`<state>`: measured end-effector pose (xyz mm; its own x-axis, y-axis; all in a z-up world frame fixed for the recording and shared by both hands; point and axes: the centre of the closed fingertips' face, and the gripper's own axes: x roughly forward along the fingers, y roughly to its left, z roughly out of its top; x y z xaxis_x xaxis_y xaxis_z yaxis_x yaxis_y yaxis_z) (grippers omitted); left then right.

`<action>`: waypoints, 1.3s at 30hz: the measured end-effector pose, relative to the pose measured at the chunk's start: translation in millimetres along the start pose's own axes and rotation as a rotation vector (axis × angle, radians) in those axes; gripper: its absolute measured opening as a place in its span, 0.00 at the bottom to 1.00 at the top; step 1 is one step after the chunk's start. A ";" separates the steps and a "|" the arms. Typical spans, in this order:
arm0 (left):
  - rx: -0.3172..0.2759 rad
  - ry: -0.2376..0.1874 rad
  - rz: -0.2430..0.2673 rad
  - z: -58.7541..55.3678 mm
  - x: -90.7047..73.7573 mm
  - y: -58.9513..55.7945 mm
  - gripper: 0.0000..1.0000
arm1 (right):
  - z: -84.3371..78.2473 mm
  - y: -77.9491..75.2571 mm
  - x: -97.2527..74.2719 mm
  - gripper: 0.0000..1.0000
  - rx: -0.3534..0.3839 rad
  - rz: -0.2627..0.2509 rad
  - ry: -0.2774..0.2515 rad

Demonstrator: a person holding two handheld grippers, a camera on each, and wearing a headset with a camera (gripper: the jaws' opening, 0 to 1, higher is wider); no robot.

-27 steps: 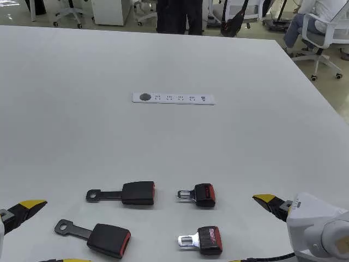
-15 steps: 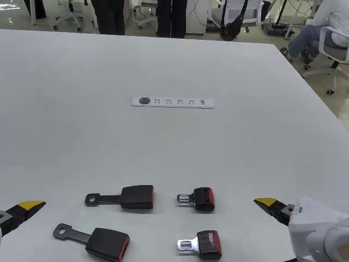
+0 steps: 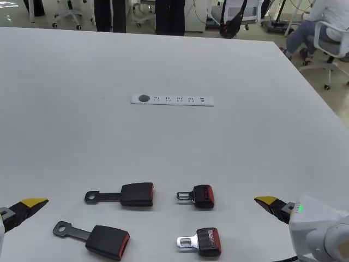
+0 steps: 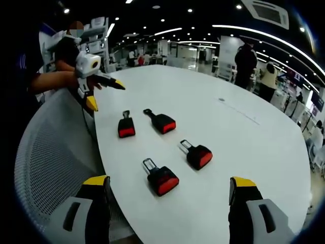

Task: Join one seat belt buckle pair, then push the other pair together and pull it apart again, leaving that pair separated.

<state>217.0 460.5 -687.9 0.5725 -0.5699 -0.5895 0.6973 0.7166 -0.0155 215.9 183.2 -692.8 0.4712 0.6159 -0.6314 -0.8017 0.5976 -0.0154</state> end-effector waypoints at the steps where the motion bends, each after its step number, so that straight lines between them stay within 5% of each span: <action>1: 0.001 0.001 -0.003 0.2 0.2 -0.5 0.97 | -0.1 0.2 0.1 0.99 -0.001 0.001 0.000; 39: 0.106 0.059 -0.079 4.8 9.5 -1.4 0.88 | -3.9 3.2 3.9 0.92 -0.080 0.054 0.046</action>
<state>223.5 452.2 -689.5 0.4894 -0.5960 -0.6366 0.7829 0.6219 0.0197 213.7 185.6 -698.3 0.4105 0.6210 -0.6677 -0.8532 0.5199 -0.0410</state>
